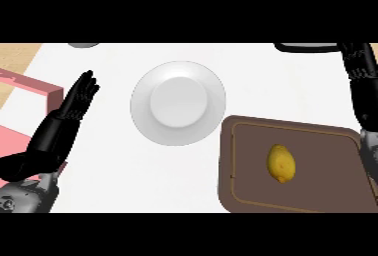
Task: Pick the lemon from the tray and place it in the plate
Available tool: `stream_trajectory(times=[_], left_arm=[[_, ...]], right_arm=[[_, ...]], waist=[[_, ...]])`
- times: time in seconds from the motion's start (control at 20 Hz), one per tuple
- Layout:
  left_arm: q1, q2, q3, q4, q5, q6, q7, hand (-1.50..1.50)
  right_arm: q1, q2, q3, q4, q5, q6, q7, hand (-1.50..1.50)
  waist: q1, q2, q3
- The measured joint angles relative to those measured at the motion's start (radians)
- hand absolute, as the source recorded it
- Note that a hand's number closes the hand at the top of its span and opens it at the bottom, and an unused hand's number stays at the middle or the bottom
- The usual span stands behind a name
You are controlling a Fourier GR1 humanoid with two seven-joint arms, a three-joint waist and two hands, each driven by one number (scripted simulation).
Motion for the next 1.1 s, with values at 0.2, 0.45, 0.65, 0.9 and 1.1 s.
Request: stream_trajectory(times=[0.2,0.45,0.65,0.9,1.1], left_arm=[[-0.005,-0.004,0.008,0.022,-0.029,0.033,0.05,0.0],[0.005,0.006,0.024,0.085,-0.047,0.061,0.099,0.0],[0.0,-0.017,0.016,0.126,-0.056,0.085,0.141,0.0],[-0.035,-0.036,0.025,0.185,-0.065,0.093,0.165,0.0],[-0.048,-0.047,0.027,0.197,-0.074,0.104,0.186,0.0]], right_arm=[[-0.016,0.109,-0.01,-0.007,0.012,-0.16,0.118,-1.5],[0.018,0.054,0.084,0.088,0.195,-0.265,0.248,1.5],[0.066,0.184,0.158,0.131,0.319,-0.469,0.404,-1.5],[0.122,0.307,0.308,0.126,0.575,-0.671,0.594,-1.5],[0.126,0.296,0.352,0.09,0.821,-0.671,0.789,-1.5]], waist=[[0.007,0.013,-0.01],[0.018,0.039,-0.034],[0.01,0.03,-0.025],[0.0,0.02,-0.023],[-0.01,0.011,-0.024]])
